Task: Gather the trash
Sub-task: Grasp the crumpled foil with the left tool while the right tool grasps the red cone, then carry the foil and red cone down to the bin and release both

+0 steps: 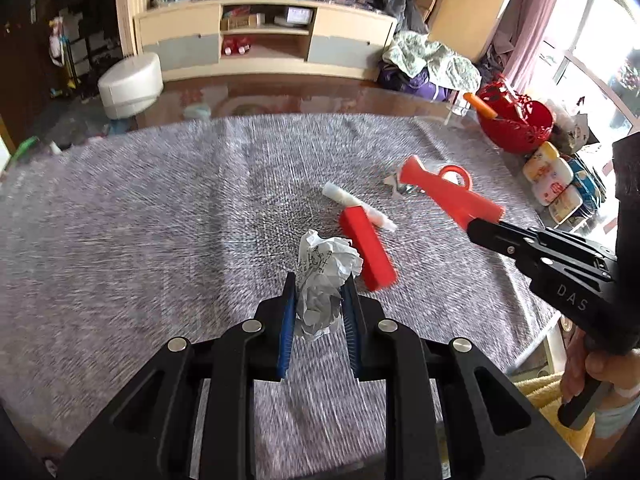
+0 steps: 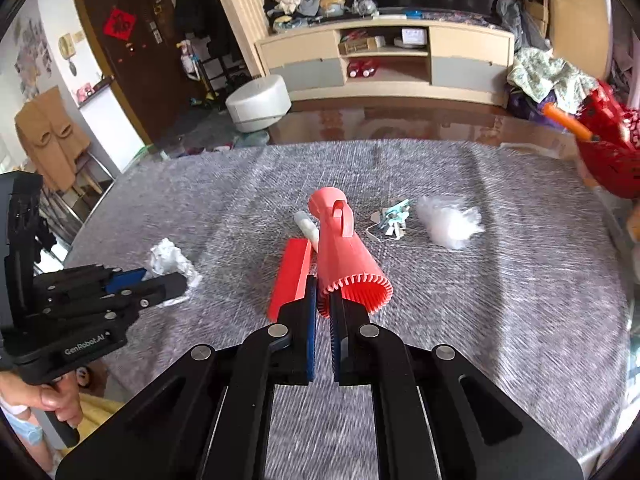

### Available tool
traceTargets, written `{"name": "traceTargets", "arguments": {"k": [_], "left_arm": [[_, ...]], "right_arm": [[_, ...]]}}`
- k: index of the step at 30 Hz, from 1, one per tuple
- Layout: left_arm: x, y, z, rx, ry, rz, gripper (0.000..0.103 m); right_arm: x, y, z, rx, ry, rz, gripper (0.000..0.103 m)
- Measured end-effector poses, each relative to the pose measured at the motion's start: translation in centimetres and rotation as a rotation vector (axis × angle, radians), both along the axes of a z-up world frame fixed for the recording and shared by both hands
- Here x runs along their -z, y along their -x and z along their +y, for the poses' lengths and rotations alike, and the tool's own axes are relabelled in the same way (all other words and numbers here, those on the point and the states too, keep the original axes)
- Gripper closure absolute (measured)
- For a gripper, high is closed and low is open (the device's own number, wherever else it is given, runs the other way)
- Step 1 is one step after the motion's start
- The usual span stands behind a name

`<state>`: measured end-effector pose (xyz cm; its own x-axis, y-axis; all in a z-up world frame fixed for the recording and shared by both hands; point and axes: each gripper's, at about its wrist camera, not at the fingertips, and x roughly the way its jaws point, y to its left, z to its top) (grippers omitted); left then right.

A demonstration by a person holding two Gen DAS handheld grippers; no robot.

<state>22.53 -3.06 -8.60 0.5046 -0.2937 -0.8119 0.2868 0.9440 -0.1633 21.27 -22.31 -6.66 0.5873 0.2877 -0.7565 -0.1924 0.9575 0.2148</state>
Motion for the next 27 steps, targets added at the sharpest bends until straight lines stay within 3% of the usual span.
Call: {"name": "traceTargets", "arguments": {"k": [11, 19, 27], "left_arm": [[-4.3, 9.8, 1.1, -0.001, 0.008, -0.085, 0.083], [-4.2, 16.4, 1.7, 0.005, 0.016, -0.101, 0.082], [-2.7, 21.6, 1.4, 0.038, 0.022, -0.09, 0.082]], "right_arm": [[-3.9, 8.9, 0.1, 0.02, 0.038, -0.071, 0.096], [-4.4, 15.5, 0.7, 0.004, 0.031, -0.095, 0.096], [-2.3, 20.6, 1.7, -0.03, 0.027, -0.049, 0.096]]}}
